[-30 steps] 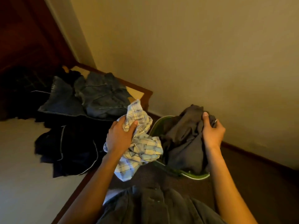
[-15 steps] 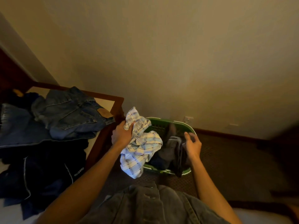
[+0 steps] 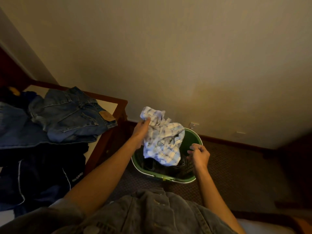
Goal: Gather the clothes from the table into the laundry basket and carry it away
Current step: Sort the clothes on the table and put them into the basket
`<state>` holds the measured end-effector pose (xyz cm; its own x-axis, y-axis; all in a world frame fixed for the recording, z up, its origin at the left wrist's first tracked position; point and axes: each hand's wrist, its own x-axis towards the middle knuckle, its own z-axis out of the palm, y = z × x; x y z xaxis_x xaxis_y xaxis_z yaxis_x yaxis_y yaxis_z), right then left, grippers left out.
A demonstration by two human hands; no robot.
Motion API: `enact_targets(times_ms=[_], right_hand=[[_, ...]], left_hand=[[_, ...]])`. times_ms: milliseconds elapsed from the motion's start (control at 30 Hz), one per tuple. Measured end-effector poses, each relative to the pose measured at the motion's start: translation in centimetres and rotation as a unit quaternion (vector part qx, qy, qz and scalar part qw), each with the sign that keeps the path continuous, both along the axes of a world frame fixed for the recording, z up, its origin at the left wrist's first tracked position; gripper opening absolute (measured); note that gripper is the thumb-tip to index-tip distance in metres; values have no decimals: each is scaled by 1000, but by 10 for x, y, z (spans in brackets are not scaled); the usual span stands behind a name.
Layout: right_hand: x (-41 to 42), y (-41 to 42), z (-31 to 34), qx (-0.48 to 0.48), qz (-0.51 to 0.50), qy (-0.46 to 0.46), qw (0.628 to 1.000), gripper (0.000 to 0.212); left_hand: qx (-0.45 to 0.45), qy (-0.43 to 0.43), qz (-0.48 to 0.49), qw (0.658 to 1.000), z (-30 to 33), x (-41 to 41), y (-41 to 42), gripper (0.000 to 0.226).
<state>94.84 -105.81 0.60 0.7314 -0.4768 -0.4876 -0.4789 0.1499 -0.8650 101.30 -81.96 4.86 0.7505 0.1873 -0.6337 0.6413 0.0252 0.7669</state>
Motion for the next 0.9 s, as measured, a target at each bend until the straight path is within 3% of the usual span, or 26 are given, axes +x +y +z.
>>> enact_targets(times_ms=[233,400,567,633,733,800,900], right_hand=[[-5,22,-19,-25,60,17,998,11],[-15,64,-33,-5,141,33,990,8],[-33,130,-33,36,221,65,972,8],[-40,156,-34,30,262,67,962,7],[-49,193,-31,32,315,71,946,6],[-50,216,-25,29,333,67,940,11],[-52,256,-13,15,348,60,935,14]], left_hand=[[15,71,-72,995,-16,-54,28,56],[55,68,0,996,-30,-109,76,37],[229,-15,32,973,-30,-167,141,15],[366,-20,55,929,-33,-190,168,26],[514,75,72,851,-35,-220,201,72],[502,155,40,850,-43,-243,226,105],[458,226,5,860,-69,-282,264,121]])
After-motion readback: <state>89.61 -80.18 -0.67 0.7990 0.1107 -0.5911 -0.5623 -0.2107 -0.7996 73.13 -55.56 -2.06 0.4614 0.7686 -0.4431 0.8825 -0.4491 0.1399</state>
